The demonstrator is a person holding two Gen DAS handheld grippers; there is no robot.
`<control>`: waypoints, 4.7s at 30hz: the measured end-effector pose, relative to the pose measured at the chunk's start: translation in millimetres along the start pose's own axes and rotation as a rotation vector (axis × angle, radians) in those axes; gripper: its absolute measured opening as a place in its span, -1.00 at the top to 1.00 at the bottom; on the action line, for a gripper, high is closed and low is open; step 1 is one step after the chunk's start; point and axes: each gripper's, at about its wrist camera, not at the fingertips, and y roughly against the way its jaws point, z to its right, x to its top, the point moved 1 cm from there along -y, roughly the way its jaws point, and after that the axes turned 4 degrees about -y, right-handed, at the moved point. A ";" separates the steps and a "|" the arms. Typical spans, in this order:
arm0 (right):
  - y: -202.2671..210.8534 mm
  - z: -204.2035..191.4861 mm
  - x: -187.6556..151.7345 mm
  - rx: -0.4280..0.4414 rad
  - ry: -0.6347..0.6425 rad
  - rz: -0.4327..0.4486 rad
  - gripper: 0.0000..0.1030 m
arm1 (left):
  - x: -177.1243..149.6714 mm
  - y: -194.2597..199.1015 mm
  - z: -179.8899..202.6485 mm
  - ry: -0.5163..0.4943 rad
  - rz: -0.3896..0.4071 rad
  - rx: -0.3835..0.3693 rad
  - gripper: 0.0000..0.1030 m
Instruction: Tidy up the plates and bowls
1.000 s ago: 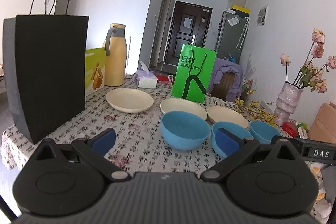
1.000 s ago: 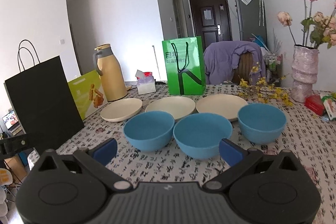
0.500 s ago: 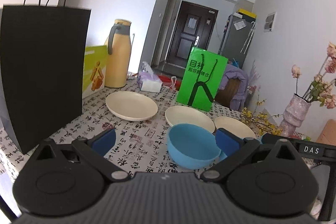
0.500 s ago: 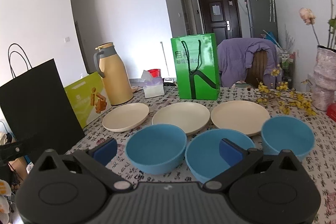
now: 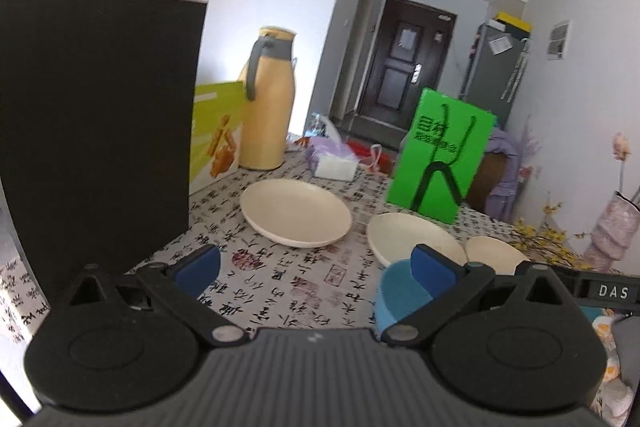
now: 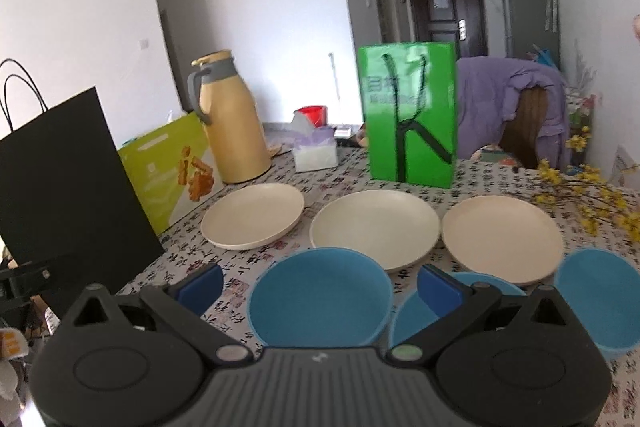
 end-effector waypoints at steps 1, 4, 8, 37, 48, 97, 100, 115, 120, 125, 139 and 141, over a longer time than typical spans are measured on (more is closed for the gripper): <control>-5.5 -1.8 2.8 0.006 0.001 -0.009 -1.00 | 1.4 -4.4 -2.5 0.008 -0.008 0.005 -1.00; -22.8 -8.2 11.0 0.029 0.023 -0.038 -1.00 | 5.8 -16.2 -8.3 0.006 -0.013 0.041 -1.00; -43.8 -20.6 19.8 0.052 0.047 -0.061 -1.00 | 12.0 -28.1 -16.2 0.025 -0.048 -0.007 -1.00; -171.8 -69.4 101.2 0.043 0.117 -0.085 -1.00 | 50.6 -117.1 -43.2 0.068 -0.032 0.196 -1.00; -230.0 -83.1 125.8 -0.022 0.173 -0.120 -1.00 | 59.9 -165.5 -51.5 0.168 -0.081 0.210 -1.00; -370.9 -82.7 114.5 -0.202 0.270 -0.322 -0.71 | 18.1 -309.3 -79.9 0.436 -0.247 0.216 -1.00; -374.6 -85.7 113.1 -0.206 0.284 -0.336 -0.48 | 17.4 -310.1 -80.7 0.435 -0.250 0.220 -1.00; -393.0 -82.3 101.8 -0.248 0.275 -0.399 0.06 | 14.9 -314.2 -84.7 0.425 -0.271 0.215 -0.57; -396.5 -79.3 100.4 -0.219 0.247 -0.415 0.12 | 15.0 -314.1 -85.8 0.421 -0.272 0.230 -0.39; -401.4 -82.0 96.1 -0.201 0.250 -0.431 0.52 | 14.6 -314.6 -87.1 0.424 -0.271 0.219 -0.16; -411.1 -78.4 87.1 -0.189 0.227 -0.441 0.60 | 9.7 -317.7 -96.2 0.471 -0.266 0.193 0.70; -410.2 -79.9 85.1 -0.190 0.243 -0.430 0.60 | 9.4 -317.9 -97.7 0.477 -0.266 0.186 0.71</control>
